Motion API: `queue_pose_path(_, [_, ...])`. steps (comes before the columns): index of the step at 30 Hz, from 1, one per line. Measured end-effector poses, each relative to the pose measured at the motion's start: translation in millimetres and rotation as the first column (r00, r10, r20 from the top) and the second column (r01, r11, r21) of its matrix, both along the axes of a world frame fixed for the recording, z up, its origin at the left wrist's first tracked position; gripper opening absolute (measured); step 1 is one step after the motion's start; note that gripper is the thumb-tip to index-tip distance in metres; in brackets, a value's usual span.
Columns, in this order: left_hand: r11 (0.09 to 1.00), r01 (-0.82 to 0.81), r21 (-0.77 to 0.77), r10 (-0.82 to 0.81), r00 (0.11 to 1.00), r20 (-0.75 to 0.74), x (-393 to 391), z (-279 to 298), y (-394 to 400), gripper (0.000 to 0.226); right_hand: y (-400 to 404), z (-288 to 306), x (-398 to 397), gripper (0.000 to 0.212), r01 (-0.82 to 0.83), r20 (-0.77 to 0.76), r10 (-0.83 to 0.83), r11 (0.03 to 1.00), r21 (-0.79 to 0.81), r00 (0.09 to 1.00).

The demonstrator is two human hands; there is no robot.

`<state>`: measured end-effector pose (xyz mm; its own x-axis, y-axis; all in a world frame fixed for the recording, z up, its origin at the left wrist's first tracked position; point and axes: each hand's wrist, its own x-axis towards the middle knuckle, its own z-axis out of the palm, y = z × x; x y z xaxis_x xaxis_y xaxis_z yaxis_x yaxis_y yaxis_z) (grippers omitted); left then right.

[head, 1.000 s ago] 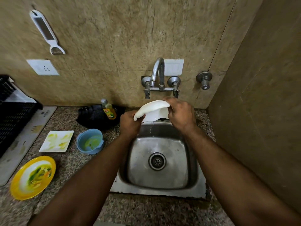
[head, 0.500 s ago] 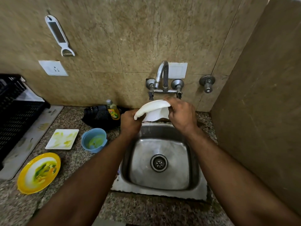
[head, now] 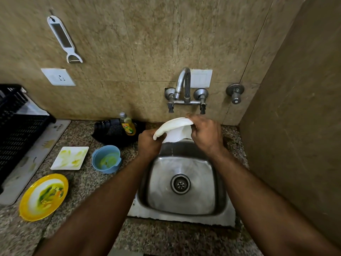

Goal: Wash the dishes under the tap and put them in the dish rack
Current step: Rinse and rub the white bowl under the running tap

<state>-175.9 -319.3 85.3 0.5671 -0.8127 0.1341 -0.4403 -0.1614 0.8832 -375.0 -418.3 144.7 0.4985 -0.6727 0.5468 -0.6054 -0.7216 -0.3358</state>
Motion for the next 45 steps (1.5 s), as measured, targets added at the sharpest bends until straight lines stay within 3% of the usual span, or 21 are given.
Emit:
queue_pose_path(9, [0.991, -0.009, 0.135, 0.005, 0.999, 0.033, -4.5, -4.5, -5.3, 0.037, -3.7, -7.0, -2.9, 0.043, 0.049, -0.034, -0.048, 0.999, 0.012, 0.998])
queue_pose_path(11, [0.976, -0.015, 0.216, 0.021, 0.999, -0.026, -7.0, -7.6, -5.5, 0.018, -8.4, -13.7, -4.6, 0.041, 0.064, -0.052, -0.058, 0.990, 0.124, 0.997])
queue_pose_path(13, [0.975, -0.013, 0.223, 0.033, 0.995, -0.089, -8.7, -12.4, 0.3, 0.006, -11.8, -21.0, -6.8, 0.039, 0.027, 0.009, -0.033, 0.927, 0.375, 0.999])
queue_pose_path(15, [0.981, -0.018, 0.195, 0.032, 0.997, -0.068, -8.2, -17.6, 7.5, 0.004, -13.7, -22.0, -11.0, 0.043, -0.057, 0.138, -0.061, 0.691, 0.721, 0.989])
queue_pose_path(17, [0.985, -0.013, 0.170, 0.040, 0.987, -0.157, -10.7, -20.3, 17.7, 0.005, -16.4, -17.9, -21.0, 0.047, -0.159, 0.213, -0.153, 0.303, 0.940, 0.965])
queue_pose_path(19, [0.991, 0.008, 0.133, 0.018, 0.981, -0.193, -6.3, -26.0, 26.3, 0.014, -22.4, -18.2, -29.5, 0.045, -0.266, 0.241, -0.255, -0.068, 0.962, 0.936])
queue_pose_path(20, [0.993, 0.038, 0.113, -0.016, 0.983, -0.182, -2.0, -27.7, 29.8, 0.023, -25.8, -19.9, -31.4, 0.045, -0.290, 0.226, -0.308, -0.179, 0.940, 0.924])
queue_pose_path(24, [0.992, 0.128, 0.010, -0.125, 0.984, -0.123, 4.9, -17.2, 47.8, 0.050, -27.2, -37.1, -18.6, 0.048, -0.217, 0.114, -0.294, -0.347, 0.912, 0.949])
queue_pose_path(28, [0.994, 0.041, -0.102, -0.055, 0.988, -0.147, 13.0, -11.4, 65.9, 0.037, -9.5, -42.7, -3.4, 0.042, -0.287, 0.159, -0.272, -0.534, 0.795, 0.949])
queue_pose_path(34, [0.998, -0.052, 0.026, 0.054, 0.993, -0.109, 60.2, -8.6, 92.7, 0.025, 12.4, -50.0, 37.0, 0.045, -0.530, 0.317, -0.441, -0.537, 0.656, 0.839])
queue_pose_path(39, [0.969, -0.145, 0.200, 0.170, 0.979, -0.115, 120.1, -16.8, 113.4, 0.034, 37.7, -36.7, 102.9, 0.045, -0.646, 0.424, -0.491, -0.506, 0.572, 0.761])
queue_pose_path(42, [0.939, -0.107, 0.328, 0.093, 0.994, 0.057, 153.1, -0.6, 137.6, 0.035, 56.0, -28.9, 148.0, 0.077, -0.672, 0.516, -0.432, -0.515, 0.532, 0.740])
queue_pose_path(43, [0.928, -0.091, 0.362, 0.067, 0.995, 0.080, 171.4, 2.3, 147.0, 0.033, 62.6, -26.5, 166.1, 0.075, -0.666, 0.538, -0.399, -0.517, 0.537, 0.743])
queue_pose_path(45, [0.905, -0.099, 0.413, 0.042, 0.988, 0.145, 206.5, 6.0, 166.4, 0.023, 73.8, -22.1, 202.7, 0.045, -0.663, 0.583, -0.336, -0.509, 0.549, 0.740])
